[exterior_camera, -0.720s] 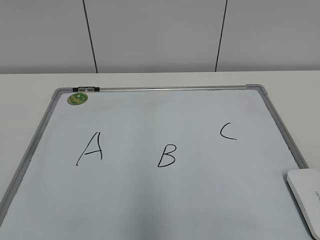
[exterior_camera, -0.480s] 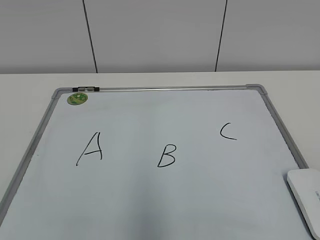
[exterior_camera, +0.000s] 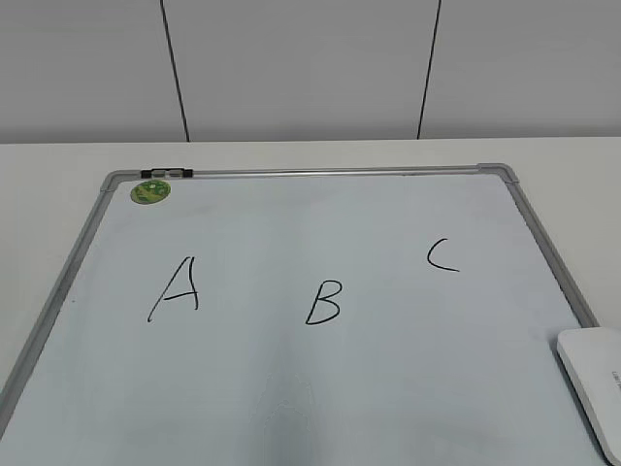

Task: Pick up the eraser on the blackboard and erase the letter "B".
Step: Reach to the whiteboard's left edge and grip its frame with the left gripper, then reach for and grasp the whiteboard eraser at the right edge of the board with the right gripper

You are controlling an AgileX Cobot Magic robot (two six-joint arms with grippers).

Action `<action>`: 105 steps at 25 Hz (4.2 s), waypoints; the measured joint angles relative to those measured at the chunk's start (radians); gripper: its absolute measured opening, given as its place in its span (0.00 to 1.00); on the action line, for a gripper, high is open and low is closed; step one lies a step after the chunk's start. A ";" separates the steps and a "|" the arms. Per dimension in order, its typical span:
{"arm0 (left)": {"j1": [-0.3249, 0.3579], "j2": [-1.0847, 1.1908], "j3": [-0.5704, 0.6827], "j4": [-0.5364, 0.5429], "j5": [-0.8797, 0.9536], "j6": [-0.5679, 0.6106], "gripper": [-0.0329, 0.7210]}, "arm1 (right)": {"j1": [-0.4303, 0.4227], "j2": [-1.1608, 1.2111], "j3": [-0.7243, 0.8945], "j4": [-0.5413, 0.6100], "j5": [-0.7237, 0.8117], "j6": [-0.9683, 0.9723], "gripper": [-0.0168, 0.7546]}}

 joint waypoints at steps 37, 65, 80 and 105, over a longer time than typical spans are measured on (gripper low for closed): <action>0.000 1.465 -0.664 -0.034 0.024 0.068 0.36 | 0.000 0.000 0.000 0.000 0.000 0.000 0.71; 0.000 1.852 -0.822 -0.141 0.063 0.195 0.36 | 0.000 0.000 0.000 0.000 0.000 0.000 0.71; 0.000 1.912 -0.825 -0.167 0.024 0.196 0.36 | 0.000 0.000 0.000 0.000 0.000 0.000 0.71; 0.000 1.913 -0.831 -0.176 0.030 0.196 0.07 | 0.000 0.224 -0.092 0.015 0.009 0.004 0.71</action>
